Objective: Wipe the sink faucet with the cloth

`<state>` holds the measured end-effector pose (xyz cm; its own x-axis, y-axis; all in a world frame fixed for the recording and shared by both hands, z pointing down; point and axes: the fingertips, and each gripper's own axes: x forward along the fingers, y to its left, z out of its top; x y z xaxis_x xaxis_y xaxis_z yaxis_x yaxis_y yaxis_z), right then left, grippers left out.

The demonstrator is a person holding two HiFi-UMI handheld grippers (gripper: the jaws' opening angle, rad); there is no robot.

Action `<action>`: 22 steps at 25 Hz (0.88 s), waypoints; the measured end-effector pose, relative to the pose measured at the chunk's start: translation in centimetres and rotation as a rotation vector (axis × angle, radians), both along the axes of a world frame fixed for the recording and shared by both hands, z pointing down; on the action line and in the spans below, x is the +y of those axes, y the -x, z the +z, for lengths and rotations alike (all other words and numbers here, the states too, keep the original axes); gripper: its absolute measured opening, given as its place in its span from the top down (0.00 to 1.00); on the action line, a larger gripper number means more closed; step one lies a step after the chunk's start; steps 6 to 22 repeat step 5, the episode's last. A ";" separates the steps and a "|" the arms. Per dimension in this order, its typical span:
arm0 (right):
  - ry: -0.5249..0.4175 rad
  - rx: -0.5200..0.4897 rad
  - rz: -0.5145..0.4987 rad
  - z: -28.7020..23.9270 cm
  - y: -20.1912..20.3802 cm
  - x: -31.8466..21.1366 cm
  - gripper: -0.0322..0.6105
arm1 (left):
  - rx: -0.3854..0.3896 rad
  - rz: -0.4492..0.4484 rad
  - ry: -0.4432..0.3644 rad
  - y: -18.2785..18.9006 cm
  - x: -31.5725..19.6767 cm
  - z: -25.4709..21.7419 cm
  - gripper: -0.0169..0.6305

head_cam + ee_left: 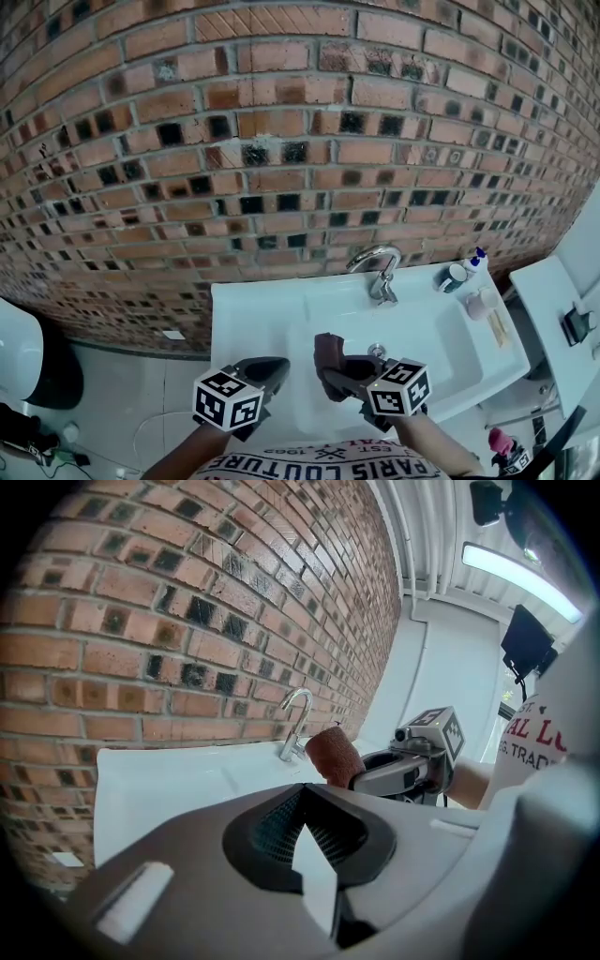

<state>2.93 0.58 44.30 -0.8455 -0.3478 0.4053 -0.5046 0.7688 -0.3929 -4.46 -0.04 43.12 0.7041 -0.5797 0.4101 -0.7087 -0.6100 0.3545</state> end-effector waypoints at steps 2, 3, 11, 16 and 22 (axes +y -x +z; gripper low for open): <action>-0.003 -0.002 -0.001 -0.1 -0.1 0.0 0.81 | -0.001 0.000 -0.001 -0.2 0.0 -0.1 0.97; -0.004 -0.001 -0.003 -0.1 -0.1 0.1 0.81 | -0.001 0.000 -0.002 -0.3 0.0 -0.1 0.97; -0.006 0.000 -0.008 -0.1 -0.2 0.2 0.81 | -0.002 0.000 -0.002 -0.5 0.1 -0.2 0.97; -0.006 0.000 -0.008 -0.1 -0.2 0.2 0.81 | -0.002 0.000 -0.002 -0.5 0.1 -0.2 0.97; -0.006 0.000 -0.008 -0.1 -0.2 0.2 0.81 | -0.002 0.000 -0.002 -0.5 0.1 -0.2 0.97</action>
